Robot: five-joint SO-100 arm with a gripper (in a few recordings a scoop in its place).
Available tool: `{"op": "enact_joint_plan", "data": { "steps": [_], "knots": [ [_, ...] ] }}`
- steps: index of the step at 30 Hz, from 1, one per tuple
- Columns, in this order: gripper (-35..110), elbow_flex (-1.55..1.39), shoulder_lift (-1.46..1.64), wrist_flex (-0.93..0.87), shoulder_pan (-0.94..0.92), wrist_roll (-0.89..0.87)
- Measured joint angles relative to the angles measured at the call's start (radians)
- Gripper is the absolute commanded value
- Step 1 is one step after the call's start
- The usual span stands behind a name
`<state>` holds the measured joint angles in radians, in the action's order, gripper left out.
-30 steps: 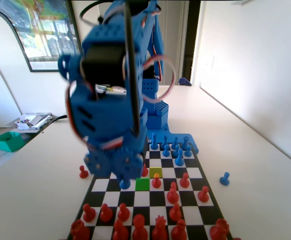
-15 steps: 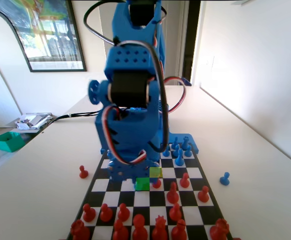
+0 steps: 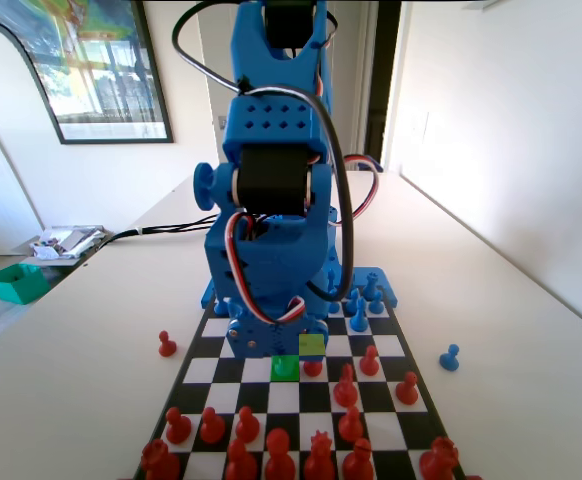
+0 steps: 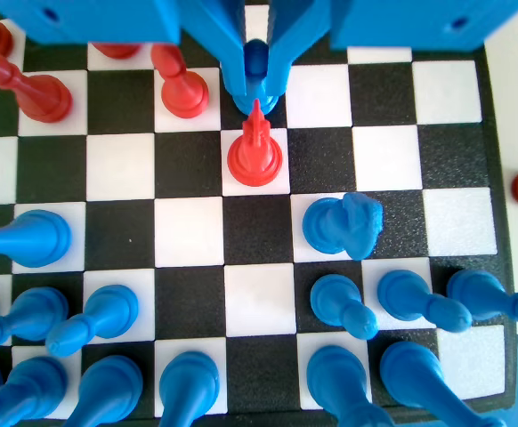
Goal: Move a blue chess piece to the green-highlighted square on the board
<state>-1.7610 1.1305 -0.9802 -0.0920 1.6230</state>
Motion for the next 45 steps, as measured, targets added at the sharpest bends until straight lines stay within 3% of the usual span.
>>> {"op": "enact_joint_plan", "data": {
  "steps": [7,15,26,35,45],
  "knots": [
    [18,0.000,0.002,-0.003,-0.008,0.008],
    [15,0.002,0.060,-0.101,-0.014,0.031],
    [3,0.236,0.236,-0.442,-0.044,0.100],
    [3,0.247,0.552,-0.670,-0.017,0.161],
    [1,-0.009,1.068,-0.821,0.074,0.256]
  ]
}}
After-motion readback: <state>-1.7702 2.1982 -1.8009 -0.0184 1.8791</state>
